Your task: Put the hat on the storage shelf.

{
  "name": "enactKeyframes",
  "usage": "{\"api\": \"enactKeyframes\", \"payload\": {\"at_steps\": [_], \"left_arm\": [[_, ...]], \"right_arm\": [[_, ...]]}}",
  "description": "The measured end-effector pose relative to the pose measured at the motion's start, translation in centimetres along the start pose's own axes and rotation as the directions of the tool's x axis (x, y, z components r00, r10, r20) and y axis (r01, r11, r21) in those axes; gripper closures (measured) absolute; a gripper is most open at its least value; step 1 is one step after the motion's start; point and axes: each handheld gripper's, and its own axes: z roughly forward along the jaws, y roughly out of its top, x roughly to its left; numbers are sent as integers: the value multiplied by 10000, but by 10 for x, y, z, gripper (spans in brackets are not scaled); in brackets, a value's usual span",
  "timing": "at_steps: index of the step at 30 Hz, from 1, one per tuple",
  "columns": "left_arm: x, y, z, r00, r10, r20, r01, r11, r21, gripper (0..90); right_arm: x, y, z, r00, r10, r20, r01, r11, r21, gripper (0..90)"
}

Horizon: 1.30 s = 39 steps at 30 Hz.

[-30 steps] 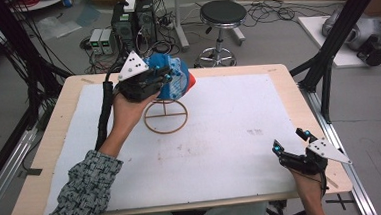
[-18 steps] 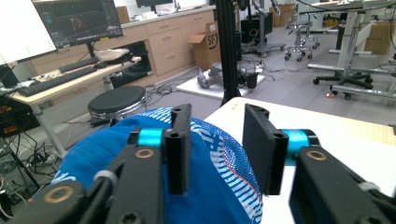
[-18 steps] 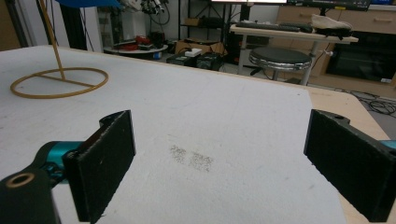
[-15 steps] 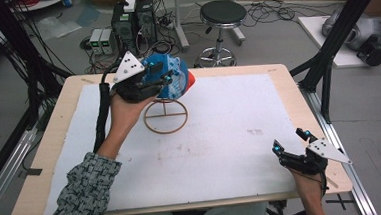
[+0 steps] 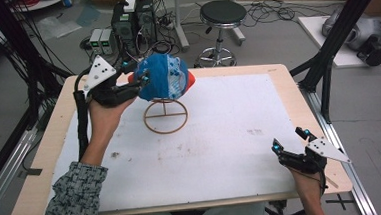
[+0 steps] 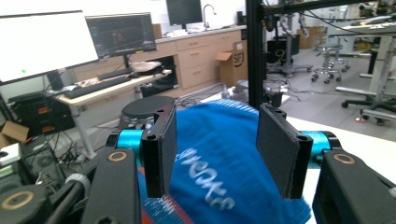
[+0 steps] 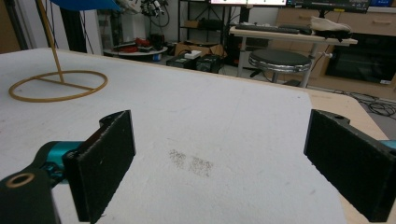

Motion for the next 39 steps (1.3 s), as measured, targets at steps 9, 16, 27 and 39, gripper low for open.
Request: {"api": "enactKeyframes", "payload": {"at_steps": [9,16,27,39], "left_arm": [[16,-8,-30,9971,-214,-731,211,9998,-46,444],[33,-22,-71,9881,-433,-1473,456,9989,117,426],[50,-55,-115,9703,-1017,-2197,1124,9930,368,383],[52,-96,-135,9551,-1444,-2588,1678,9833,706,328]], "right_arm": [[2,5,16,10000,-13,-63,12,9997,-239,80],[4,8,38,9996,248,-163,-252,9994,-239,80],[15,14,63,9992,357,-199,-360,9992,-148,80],[17,17,68,9988,466,-144,-470,9985,-296,80]]}}
